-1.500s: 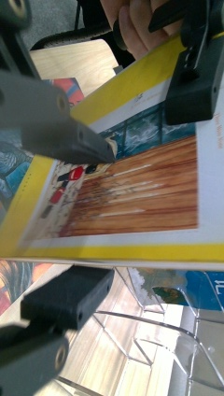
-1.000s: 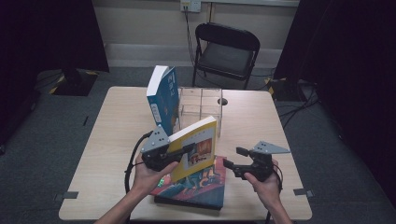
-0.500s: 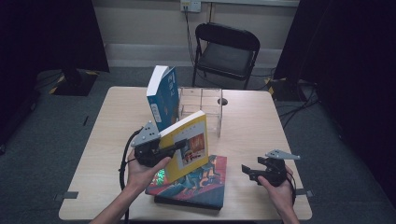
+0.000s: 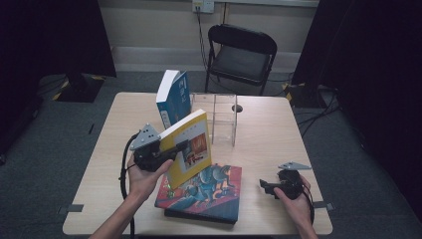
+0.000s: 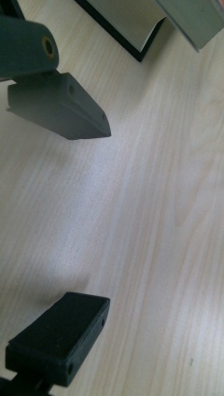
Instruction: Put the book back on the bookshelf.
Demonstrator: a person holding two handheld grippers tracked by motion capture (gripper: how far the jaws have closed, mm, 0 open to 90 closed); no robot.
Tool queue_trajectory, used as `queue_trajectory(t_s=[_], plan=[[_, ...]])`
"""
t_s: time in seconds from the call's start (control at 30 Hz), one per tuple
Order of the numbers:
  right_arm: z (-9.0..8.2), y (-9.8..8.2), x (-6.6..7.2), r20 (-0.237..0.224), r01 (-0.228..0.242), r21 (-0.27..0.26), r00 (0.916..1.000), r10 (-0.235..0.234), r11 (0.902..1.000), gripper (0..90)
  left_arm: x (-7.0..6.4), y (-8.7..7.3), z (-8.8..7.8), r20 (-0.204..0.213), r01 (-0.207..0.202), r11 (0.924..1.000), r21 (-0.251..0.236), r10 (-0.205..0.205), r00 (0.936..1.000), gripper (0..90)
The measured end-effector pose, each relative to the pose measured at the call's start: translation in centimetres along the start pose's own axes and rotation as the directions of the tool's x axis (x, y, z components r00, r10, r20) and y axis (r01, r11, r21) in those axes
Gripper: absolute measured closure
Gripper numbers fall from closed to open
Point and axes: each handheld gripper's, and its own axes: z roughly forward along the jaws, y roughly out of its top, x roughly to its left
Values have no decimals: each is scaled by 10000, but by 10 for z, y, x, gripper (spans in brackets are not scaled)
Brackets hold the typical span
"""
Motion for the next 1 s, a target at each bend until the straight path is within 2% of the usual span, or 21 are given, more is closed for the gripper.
queue_trajectory(t_s=[0.1, 0.23, 0.3, 0.4, 0.7, 0.77, 0.9, 1.0], plan=[[4, -2, 1, 171, 205, 75, 9996, -206, 9998, 146, 3, 6, 1, -395, -102, 9998, -160, 95, 9992, 758], [6, -3, 4, 540, 408, -90, 9977, -403, 9991, 143, 8, 12, 7, -782, 81, 9999, -131, -91, 9969, 758], [8, -5, 7, 747, 519, -240, 9960, -500, 9984, 135, 11, 14, 12, -1114, 178, 9998, -52, -182, 9936, 758], [9, -9, 7, 725, 568, -591, 9960, -525, 9966, 134, 14, 17, 19, -1353, 187, 9998, -42, -191, 9906, 758], [9, -9, 7, 715, 571, -605, 9960, -527, 9965, 134, 19, 27, 45, -1979, 282, 9995, -144, -305, 9798, 758], [9, -9, 7, 712, 562, -602, 9961, -519, 9966, 134, 21, 28, 53, -2090, 465, 9987, -185, -494, 9767, 758], [9, -9, 7, 709, 573, -606, 9961, -530, 9965, 134, 26, 31, 67, -2094, 466, 9989, 9, -454, 9768, 757], [9, -9, 7, 706, 562, -605, 9962, -519, 9966, 134, 30, 33, 78, -2251, 478, 9988, 47, -456, 9733, 758]])
